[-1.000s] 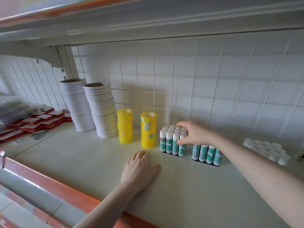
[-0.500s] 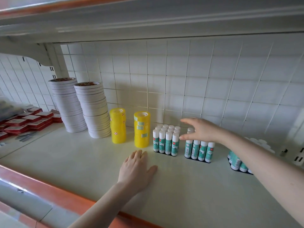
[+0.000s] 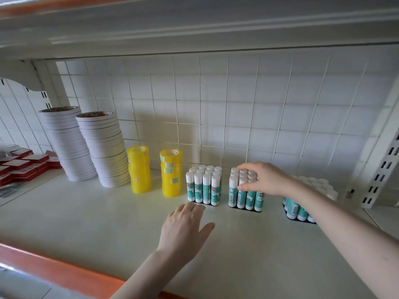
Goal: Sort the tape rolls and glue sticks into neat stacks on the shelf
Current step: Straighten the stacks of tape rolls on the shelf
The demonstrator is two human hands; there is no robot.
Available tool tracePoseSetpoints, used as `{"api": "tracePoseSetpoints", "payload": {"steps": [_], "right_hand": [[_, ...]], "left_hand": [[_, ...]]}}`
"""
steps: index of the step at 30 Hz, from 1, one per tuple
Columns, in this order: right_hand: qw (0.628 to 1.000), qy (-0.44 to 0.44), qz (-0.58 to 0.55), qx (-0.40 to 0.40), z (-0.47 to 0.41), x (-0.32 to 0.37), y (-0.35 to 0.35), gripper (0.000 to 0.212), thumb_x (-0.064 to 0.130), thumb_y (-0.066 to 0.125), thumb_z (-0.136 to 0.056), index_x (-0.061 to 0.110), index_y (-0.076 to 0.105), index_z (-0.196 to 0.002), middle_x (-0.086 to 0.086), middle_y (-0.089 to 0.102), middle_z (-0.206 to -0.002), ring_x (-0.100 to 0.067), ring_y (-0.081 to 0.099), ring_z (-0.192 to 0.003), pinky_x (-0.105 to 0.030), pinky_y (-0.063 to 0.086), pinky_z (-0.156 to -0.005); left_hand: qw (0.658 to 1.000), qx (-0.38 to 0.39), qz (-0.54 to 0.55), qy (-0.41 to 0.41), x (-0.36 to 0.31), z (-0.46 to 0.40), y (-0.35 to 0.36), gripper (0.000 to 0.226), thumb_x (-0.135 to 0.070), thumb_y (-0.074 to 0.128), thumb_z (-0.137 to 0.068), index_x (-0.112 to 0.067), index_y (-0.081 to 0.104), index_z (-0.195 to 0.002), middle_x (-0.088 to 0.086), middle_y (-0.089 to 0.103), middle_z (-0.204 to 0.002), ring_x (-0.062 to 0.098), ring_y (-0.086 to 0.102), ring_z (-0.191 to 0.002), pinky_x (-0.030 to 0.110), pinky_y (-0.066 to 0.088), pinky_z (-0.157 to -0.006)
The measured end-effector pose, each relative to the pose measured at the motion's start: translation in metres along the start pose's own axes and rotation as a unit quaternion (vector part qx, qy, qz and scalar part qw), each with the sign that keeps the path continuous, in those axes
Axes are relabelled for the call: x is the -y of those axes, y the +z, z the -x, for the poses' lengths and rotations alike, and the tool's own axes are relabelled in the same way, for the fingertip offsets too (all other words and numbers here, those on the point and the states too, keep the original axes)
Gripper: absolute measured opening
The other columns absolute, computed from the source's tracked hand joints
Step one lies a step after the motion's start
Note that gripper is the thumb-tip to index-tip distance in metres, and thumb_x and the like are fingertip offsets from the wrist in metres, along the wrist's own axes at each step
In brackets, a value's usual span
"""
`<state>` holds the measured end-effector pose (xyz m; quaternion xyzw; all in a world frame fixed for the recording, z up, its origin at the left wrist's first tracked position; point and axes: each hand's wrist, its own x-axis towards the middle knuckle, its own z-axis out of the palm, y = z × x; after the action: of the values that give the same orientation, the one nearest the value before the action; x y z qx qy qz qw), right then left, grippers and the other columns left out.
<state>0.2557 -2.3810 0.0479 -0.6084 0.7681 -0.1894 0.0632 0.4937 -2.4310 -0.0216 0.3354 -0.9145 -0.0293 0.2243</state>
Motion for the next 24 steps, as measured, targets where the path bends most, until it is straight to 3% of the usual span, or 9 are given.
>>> {"api": "tracePoseSetpoints", "payload": {"steps": [6,10,15,20,24], "right_hand": [[1.0,-0.001,-0.016,-0.024,0.004,0.001,0.005,0.053,0.038,0.07,-0.08,0.029,0.051,-0.129,0.018,0.045,-0.097,0.004,0.046,-0.077,-0.022,0.035,-0.073],[0.999,0.0,-0.022,-0.027,0.007,0.001,0.006,0.053,0.039,0.07,-0.079,0.03,0.052,-0.128,0.015,0.048,-0.102,-0.006,0.049,-0.085,-0.025,0.041,-0.08],[0.999,-0.006,-0.026,-0.033,0.01,0.0,0.007,0.052,0.04,0.07,-0.079,0.031,0.052,-0.127,0.016,0.047,-0.102,-0.005,0.049,-0.084,-0.024,0.039,-0.077],[0.999,-0.006,-0.022,-0.043,0.017,-0.006,0.0,0.056,0.048,0.065,-0.081,0.029,0.049,-0.131,0.01,0.05,-0.119,-0.011,0.05,-0.109,-0.028,0.04,-0.092],[0.997,-0.003,0.024,-0.069,0.034,-0.022,-0.016,0.053,0.048,0.057,-0.087,0.026,0.048,-0.134,0.005,0.048,-0.136,-0.012,0.044,-0.124,-0.025,0.033,-0.099]], "left_hand": [[1.0,-0.018,0.017,-0.001,0.001,0.001,0.005,0.046,-0.054,0.041,-0.092,-0.029,0.046,-0.129,-0.012,0.05,-0.127,0.01,0.044,-0.118,0.022,0.033,-0.093],[0.999,-0.039,0.028,0.003,-0.002,0.001,0.008,0.042,-0.052,0.045,-0.091,-0.028,0.051,-0.125,-0.01,0.053,-0.122,0.011,0.047,-0.114,0.023,0.034,-0.09],[0.998,-0.045,0.034,0.003,-0.003,0.002,0.01,0.04,-0.051,0.048,-0.09,-0.028,0.053,-0.124,-0.011,0.054,-0.121,0.012,0.049,-0.114,0.023,0.035,-0.09],[0.999,-0.038,0.008,0.011,0.001,-0.003,0.012,0.034,-0.039,0.083,-0.064,-0.021,0.069,-0.089,-0.006,0.067,-0.084,0.018,0.066,-0.073,0.029,0.051,-0.056],[0.999,-0.041,0.014,0.015,-0.004,-0.005,0.009,0.033,-0.039,0.08,-0.067,-0.02,0.07,-0.093,-0.004,0.068,-0.086,0.019,0.065,-0.076,0.031,0.051,-0.058]]}}
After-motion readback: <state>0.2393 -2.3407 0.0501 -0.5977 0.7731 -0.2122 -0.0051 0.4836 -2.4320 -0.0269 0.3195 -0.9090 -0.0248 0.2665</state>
